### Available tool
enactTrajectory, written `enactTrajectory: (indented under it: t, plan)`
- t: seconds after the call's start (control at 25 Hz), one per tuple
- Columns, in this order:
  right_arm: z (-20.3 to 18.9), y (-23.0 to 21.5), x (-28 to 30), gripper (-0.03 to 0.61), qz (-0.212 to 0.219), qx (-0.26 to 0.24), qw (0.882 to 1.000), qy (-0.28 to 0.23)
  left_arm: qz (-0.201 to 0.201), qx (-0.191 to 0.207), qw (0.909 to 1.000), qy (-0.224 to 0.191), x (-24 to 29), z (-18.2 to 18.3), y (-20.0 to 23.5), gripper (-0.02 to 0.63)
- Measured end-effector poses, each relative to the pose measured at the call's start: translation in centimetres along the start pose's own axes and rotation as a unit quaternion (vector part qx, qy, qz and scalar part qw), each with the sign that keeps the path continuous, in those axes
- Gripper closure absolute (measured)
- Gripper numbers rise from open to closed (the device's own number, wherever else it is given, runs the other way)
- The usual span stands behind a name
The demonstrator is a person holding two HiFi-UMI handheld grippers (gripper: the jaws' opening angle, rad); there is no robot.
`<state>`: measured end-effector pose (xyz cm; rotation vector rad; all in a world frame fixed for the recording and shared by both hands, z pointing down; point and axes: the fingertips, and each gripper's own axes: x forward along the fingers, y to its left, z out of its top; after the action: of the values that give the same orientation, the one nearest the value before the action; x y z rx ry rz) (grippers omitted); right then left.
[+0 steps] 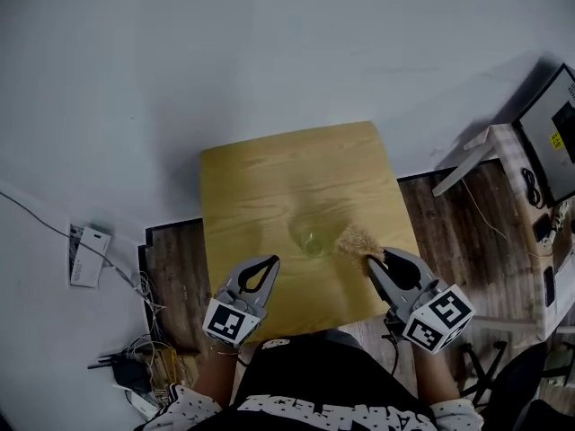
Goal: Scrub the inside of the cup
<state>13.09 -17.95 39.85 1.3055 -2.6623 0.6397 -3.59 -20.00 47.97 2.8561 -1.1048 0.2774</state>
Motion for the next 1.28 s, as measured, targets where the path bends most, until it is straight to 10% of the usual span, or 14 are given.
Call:
enactTrajectory:
  t: [0.6, 1.28]
  plan:
    - [1.9, 3.0, 3.0, 0.489, 0.098, -0.05, 0.994, -0.004, 0.06, -0.002, 0.9982, -0.01, -5.0, 4.7, -1.0, 0.612]
    - [2.5, 3.7, 2.6, 0.489, 0.113, -0.064, 0.992, 0.001, 0.06, 0.017, 0.9981, -0.004, -6.1, 5.9, -1.6, 0.612]
